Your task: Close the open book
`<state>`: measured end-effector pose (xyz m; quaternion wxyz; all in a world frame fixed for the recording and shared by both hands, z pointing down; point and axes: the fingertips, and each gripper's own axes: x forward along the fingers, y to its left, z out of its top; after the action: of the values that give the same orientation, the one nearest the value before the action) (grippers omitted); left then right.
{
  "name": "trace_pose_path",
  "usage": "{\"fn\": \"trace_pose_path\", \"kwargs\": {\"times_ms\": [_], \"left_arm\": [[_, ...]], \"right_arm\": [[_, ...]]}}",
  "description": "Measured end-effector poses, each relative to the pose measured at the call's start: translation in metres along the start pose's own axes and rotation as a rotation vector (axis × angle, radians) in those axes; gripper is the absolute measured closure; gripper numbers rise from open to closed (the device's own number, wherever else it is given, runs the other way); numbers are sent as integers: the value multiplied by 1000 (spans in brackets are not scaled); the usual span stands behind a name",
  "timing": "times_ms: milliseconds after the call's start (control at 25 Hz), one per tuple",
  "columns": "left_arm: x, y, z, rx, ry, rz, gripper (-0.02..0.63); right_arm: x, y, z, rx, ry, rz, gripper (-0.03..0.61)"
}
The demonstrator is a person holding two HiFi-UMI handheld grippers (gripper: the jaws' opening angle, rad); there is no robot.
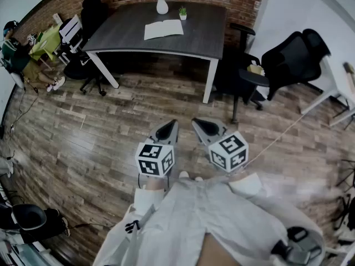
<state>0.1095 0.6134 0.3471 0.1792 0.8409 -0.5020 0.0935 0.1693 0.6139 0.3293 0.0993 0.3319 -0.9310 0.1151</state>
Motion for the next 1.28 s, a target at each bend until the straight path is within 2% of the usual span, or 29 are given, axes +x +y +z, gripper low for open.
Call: {"fn": "trace_pose_path", "kwargs": {"times_ms": [320, 680, 960, 1080, 1200, 1280], "left_arm": [[-11, 9, -14, -6, 47, 35, 609], [-13, 14, -17, -17, 50, 30, 609], [-12, 29, -9, -15, 37, 23, 609], [-10, 33, -1, -6, -2, -20, 609], [-11, 38, 10, 6, -44, -69, 609], [-11, 49, 11, 14, -43, -56, 609]], "right_arm": [[3, 11, -11, 12, 29, -10, 574], [9, 18, -16, 21, 39, 22, 574], [26, 20, -10, 26, 29, 25, 574], [34, 20, -2, 32, -18, 37, 574], [41, 19, 8, 22, -49, 9, 572], [48, 18, 11, -3, -50, -14, 572]]}}
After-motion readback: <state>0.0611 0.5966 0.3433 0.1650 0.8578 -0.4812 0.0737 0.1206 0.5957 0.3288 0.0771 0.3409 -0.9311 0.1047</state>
